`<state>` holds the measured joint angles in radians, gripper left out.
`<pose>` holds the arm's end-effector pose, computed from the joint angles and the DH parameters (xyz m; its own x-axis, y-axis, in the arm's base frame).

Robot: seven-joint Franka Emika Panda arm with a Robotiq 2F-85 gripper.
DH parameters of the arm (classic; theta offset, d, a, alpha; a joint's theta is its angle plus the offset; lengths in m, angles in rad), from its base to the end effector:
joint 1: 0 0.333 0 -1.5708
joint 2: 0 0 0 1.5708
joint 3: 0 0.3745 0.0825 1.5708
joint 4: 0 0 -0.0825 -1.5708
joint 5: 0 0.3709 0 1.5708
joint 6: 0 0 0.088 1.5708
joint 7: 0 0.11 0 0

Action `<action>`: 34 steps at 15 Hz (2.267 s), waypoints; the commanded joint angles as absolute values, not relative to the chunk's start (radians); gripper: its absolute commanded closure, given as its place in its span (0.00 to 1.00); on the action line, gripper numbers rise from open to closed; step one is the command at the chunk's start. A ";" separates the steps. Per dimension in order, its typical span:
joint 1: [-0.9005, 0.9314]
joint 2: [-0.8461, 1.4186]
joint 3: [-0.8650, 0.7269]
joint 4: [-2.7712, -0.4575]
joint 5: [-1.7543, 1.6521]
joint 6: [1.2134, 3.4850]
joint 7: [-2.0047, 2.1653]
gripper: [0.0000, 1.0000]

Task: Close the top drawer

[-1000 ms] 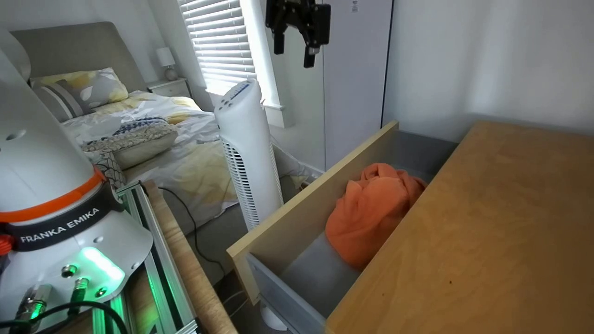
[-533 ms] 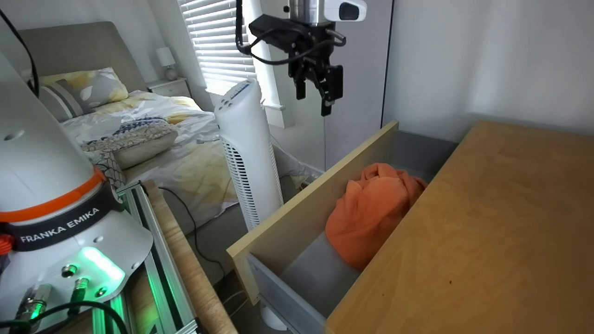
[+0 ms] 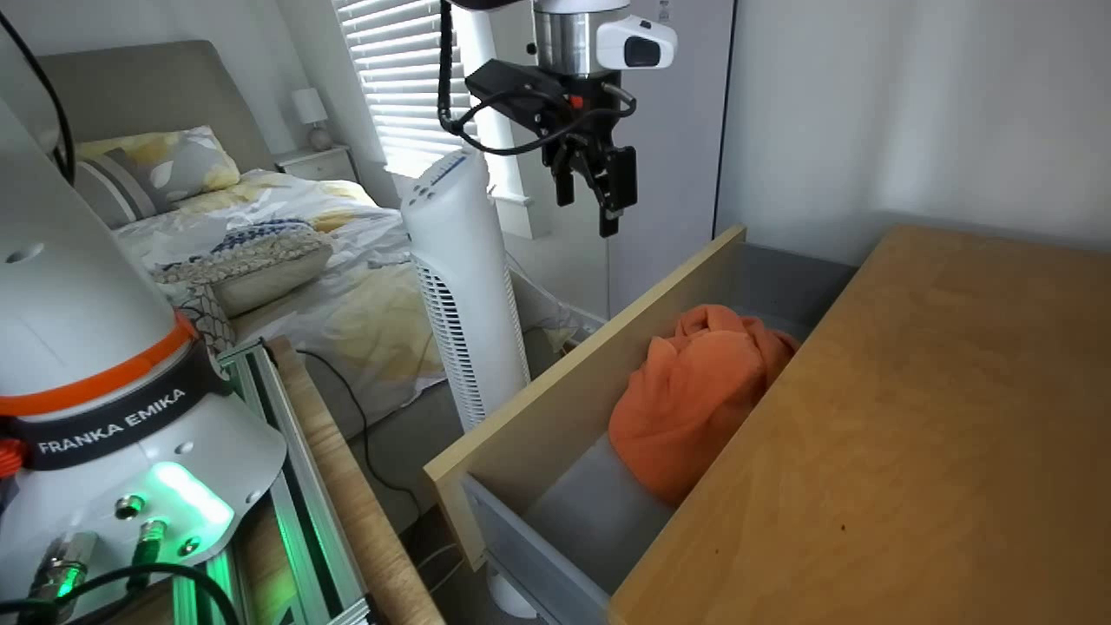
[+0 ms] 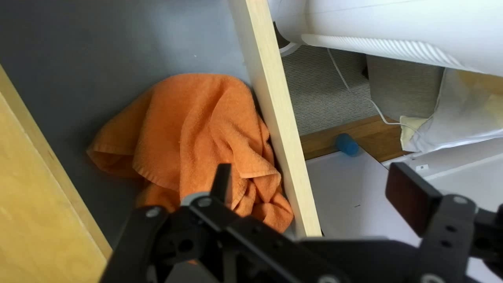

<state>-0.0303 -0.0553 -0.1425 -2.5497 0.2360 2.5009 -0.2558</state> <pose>0.4330 -0.0768 0.3556 0.9937 -0.1078 0.0289 -0.1025 -0.9840 -0.1459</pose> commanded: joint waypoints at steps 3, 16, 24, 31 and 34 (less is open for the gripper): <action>-0.039 -0.024 -0.123 -2.547 0.258 2.544 -0.291 0.00; -0.124 0.365 0.090 -2.427 0.877 2.750 -0.819 0.74; -0.188 0.522 0.161 -2.362 1.079 2.828 -1.049 1.00; -0.196 0.599 0.173 -2.330 1.090 2.848 -1.145 1.00; -0.177 0.617 0.165 -2.326 1.072 2.916 -1.181 1.00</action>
